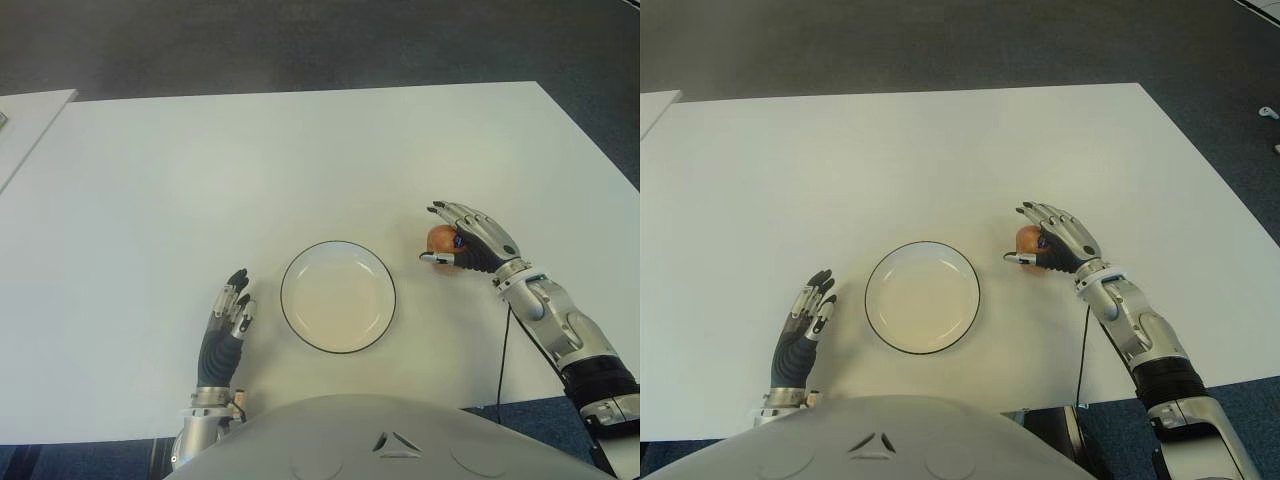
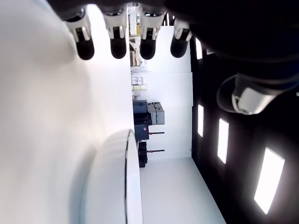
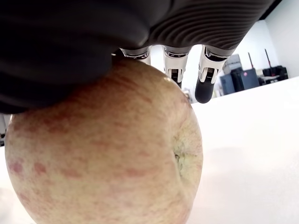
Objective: Put the apples into the plate.
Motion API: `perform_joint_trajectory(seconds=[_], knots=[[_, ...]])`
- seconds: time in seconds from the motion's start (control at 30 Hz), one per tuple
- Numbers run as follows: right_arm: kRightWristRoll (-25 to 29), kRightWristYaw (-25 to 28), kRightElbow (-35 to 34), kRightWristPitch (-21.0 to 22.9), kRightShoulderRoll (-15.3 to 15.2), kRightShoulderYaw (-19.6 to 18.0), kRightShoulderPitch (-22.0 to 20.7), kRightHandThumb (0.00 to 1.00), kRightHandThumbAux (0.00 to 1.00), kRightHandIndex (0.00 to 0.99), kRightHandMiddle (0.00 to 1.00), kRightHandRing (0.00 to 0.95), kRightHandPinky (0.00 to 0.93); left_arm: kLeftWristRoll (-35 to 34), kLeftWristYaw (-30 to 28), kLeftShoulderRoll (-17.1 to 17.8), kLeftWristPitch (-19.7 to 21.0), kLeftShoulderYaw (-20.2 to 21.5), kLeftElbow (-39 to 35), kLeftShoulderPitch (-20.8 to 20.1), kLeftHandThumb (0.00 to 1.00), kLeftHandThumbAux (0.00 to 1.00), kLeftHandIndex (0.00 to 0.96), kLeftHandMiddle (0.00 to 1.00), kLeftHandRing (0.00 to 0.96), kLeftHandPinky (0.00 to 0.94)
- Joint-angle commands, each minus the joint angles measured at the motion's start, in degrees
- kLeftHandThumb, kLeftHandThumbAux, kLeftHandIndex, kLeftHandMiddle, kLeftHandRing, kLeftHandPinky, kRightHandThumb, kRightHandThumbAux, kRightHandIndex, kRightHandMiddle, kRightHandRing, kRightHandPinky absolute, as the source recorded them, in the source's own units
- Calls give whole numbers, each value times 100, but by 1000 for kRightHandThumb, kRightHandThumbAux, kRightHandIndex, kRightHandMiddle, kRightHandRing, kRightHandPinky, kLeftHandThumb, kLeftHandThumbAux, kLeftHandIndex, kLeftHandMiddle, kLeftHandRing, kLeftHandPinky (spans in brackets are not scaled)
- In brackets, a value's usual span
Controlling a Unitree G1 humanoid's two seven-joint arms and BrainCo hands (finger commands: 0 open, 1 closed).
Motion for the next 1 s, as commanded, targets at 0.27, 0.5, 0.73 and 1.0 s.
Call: perform_joint_trajectory(seconds=[0.27, 0.5, 0.73, 1.0], knots=[[-77, -97, 302, -37, 112, 237, 14, 253, 170, 0, 0, 0, 0, 2, -37, 32, -73, -45, 17, 63, 11, 370, 0, 0, 0, 3], [-169, -295, 649, -77, 202, 423, -112, 255, 169, 0, 0, 0, 0, -51, -53, 30, 79, -59, -71, 95, 11, 384, 0, 0, 0, 2], [-237, -534, 1124, -88, 354, 651, -316, 257, 172, 0, 0, 0, 0, -99, -75, 23, 210, -137, -340, 228, 3, 402, 0, 0, 0, 0], [-330, -872, 1470, -32, 508, 868, -496, 274, 178, 0, 0, 0, 0, -235, -96, 54, 344, -181, -476, 326, 1, 402, 0, 0, 0, 0]])
